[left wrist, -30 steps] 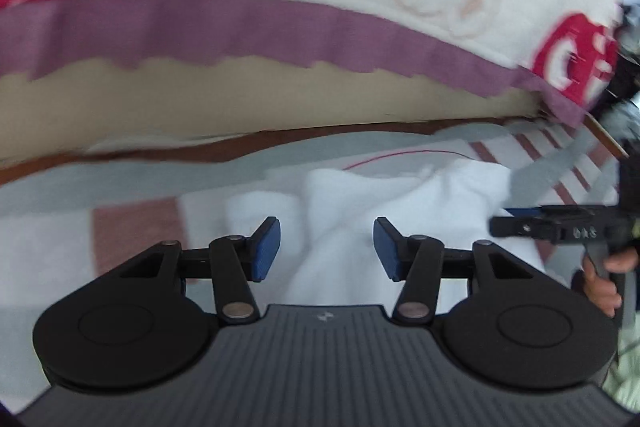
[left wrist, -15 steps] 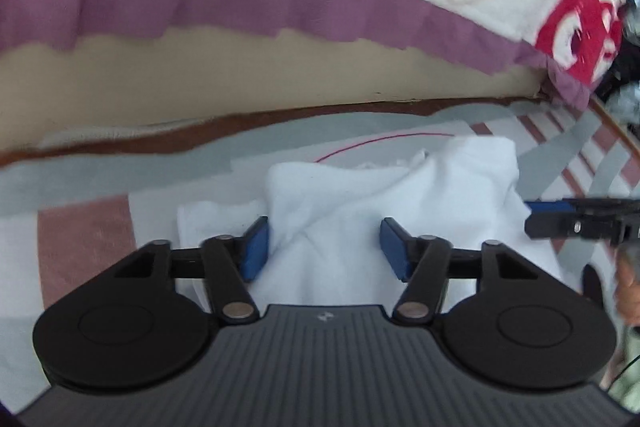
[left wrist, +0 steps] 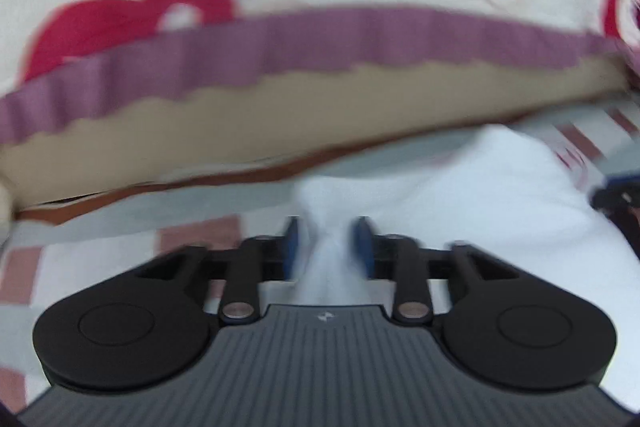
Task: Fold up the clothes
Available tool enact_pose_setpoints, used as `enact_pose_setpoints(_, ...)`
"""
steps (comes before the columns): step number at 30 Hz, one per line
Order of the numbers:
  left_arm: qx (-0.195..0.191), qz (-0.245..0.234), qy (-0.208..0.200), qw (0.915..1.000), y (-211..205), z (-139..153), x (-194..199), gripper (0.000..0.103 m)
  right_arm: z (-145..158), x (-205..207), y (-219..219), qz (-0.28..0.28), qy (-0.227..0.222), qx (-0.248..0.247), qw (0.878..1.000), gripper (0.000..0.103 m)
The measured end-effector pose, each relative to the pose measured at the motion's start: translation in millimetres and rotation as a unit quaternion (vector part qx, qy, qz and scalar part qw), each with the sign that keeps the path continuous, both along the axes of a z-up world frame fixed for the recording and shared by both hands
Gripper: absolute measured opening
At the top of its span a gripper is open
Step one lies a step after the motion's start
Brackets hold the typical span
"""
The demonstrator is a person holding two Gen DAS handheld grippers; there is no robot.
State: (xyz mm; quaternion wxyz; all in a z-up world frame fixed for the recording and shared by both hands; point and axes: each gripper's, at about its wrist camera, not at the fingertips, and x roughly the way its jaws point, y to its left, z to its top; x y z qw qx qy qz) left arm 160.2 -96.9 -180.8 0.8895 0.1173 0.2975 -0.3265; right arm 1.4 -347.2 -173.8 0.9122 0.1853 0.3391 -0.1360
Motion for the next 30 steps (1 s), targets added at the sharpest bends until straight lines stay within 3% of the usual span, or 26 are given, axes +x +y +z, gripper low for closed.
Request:
enact_pose_setpoints(3,-0.040,-0.017,-0.027,0.9987,21,25,-18,0.039,14,-3,15,0.039,-0.026,-0.018,0.999,0.055)
enact_pose_setpoints(5,-0.035,-0.002,-0.017,0.9992,30,20,-19,0.035,18,4,31,0.079,-0.028,-0.035,0.996,0.055)
enact_pose_setpoints(9,-0.015,0.036,0.015,0.9991,46,5,-16,0.032,3,39,55,0.125,0.022,-0.062,0.990,0.054)
enact_pose_setpoints(11,-0.004,0.055,0.030,0.9980,53,-3,-15,0.034,-8,57,49,0.114,0.045,-0.059,0.991,0.053)
enact_pose_setpoints(13,0.006,0.074,0.046,0.9962,61,-11,-14,0.042,-14,66,31,0.078,0.041,-0.031,0.996,0.054)
enact_pose_setpoints(15,0.004,0.099,0.062,0.9932,74,-14,-12,0.037,-11,63,12,0.015,0.032,-0.016,0.999,0.046)
enact_pose_setpoints(17,-0.067,0.103,0.104,0.9870,106,-7,-14,0.041,-6,55,3,-0.033,0.043,-0.029,0.998,0.052)
enact_pose_setpoints(19,-0.132,0.099,0.157,0.9738,135,-4,-21,0.042,-3,41,-5,-0.037,0.030,-0.001,0.999,0.052)
enact_pose_setpoints(21,-0.184,0.080,0.203,0.9584,158,-6,-30,0.052,-2,24,-10,-0.034,0.015,0.054,0.998,0.052)
enact_pose_setpoints(24,-0.229,0.028,0.242,0.9424,168,-20,-46,0.064,-4,-2,-11,-0.018,-0.005,0.140,0.990,0.053)
enact_pose_setpoints(26,-0.201,0.020,0.236,0.9504,165,-24,-50,0.072,-9,-19,-3,-0.007,-0.011,0.175,0.984,0.056)
enact_pose_setpoints(30,-0.132,0.011,0.218,0.9669,156,-29,-56,0.072,-19,-40,16,-0.010,-0.005,0.206,0.979,0.057)
